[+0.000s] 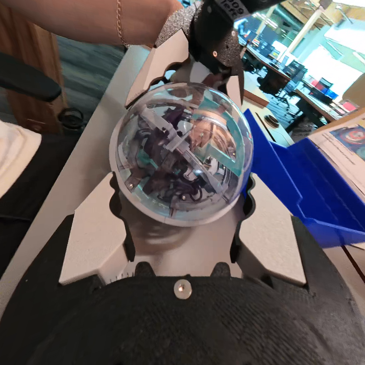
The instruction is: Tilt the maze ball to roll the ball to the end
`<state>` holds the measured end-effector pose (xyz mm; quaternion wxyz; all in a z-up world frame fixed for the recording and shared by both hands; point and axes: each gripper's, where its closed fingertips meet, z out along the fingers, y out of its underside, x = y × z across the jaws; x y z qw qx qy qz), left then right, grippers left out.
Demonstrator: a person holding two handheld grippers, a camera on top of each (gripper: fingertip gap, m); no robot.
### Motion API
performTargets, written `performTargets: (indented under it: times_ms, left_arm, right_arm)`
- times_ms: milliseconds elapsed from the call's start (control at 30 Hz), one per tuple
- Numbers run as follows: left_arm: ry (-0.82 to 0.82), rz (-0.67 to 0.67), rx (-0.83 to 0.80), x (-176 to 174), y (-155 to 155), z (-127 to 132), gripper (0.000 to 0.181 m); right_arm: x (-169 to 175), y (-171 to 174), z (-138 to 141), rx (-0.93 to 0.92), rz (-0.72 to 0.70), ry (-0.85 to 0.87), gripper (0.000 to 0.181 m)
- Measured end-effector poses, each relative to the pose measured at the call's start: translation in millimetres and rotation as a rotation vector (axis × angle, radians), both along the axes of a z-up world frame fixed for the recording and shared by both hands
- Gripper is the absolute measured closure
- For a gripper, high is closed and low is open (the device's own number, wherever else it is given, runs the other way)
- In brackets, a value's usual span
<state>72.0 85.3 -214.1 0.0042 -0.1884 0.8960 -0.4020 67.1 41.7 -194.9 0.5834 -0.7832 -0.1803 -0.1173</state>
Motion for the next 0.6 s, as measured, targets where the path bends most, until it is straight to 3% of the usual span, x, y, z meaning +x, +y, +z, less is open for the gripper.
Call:
performTargets:
  times_ms: [167,367,500,600]
  left_arm:
    - [0.001,0.043,-0.048,2.9,3.1,2.3,0.025]
    - [-0.143,0.187,-0.167,14.1,7.9,18.7,0.030]
    - [-0.227,0.200,-0.172,13.4,9.6,11.9,0.041]
    - [-0.153,0.195,-0.208,13.2,5.9,6.1,0.034]
  right_arm:
    - [5.5,10.5,-4.6,0.039,0.003,0.033,0.053]
    - [15.0,4.3,-21.5,0.022,-0.156,0.041,0.061]
    - [15.3,5.6,-19.6,0.083,-0.186,0.012,0.052]
    - [12.5,10.0,-25.8,0.039,-0.163,-0.092,0.040]
